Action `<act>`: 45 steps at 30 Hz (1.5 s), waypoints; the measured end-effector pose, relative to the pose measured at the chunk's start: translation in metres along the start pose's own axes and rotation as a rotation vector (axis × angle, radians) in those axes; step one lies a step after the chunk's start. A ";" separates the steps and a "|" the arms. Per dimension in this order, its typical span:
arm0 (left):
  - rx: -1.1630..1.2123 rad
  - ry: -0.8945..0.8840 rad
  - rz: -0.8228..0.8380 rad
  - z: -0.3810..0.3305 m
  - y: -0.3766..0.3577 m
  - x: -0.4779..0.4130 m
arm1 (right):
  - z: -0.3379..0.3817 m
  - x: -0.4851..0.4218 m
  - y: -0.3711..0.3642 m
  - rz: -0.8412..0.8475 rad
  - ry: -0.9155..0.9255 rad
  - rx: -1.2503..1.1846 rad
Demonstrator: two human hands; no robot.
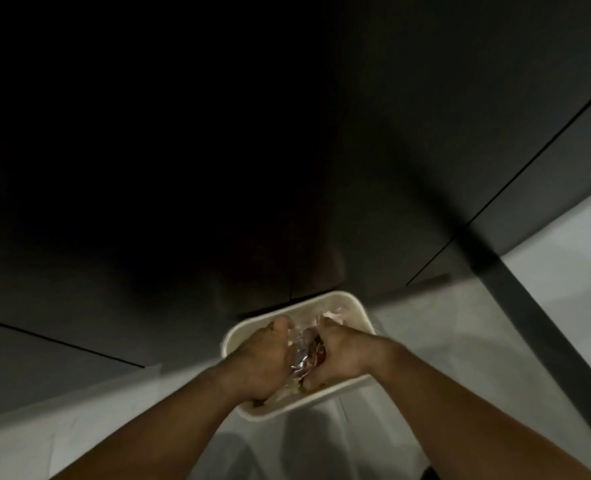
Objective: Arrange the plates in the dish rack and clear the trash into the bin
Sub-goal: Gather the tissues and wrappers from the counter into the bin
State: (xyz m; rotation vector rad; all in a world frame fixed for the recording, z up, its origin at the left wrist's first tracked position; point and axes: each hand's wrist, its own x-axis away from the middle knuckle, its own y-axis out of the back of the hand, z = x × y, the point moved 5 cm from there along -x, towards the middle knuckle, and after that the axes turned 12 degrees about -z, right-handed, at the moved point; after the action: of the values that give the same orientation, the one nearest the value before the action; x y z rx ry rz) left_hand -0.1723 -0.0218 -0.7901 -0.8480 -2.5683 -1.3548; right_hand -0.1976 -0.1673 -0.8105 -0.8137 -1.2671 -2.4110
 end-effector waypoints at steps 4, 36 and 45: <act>-0.231 -0.186 0.028 -0.018 -0.034 -0.031 | -0.015 0.035 0.040 -0.096 0.034 0.065; -0.313 -0.491 -0.097 -0.058 0.058 0.000 | 0.020 0.076 0.114 -0.619 0.220 0.006; -0.249 -0.703 -0.233 -0.207 0.245 0.091 | 0.110 0.208 0.239 -0.695 0.203 0.052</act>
State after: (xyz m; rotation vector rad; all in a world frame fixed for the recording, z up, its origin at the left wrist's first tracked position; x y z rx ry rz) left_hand -0.1508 -0.0378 -0.4575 -1.2932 -3.1317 -1.7111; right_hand -0.2055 -0.2127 -0.4783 -0.0927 -1.7230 -2.8499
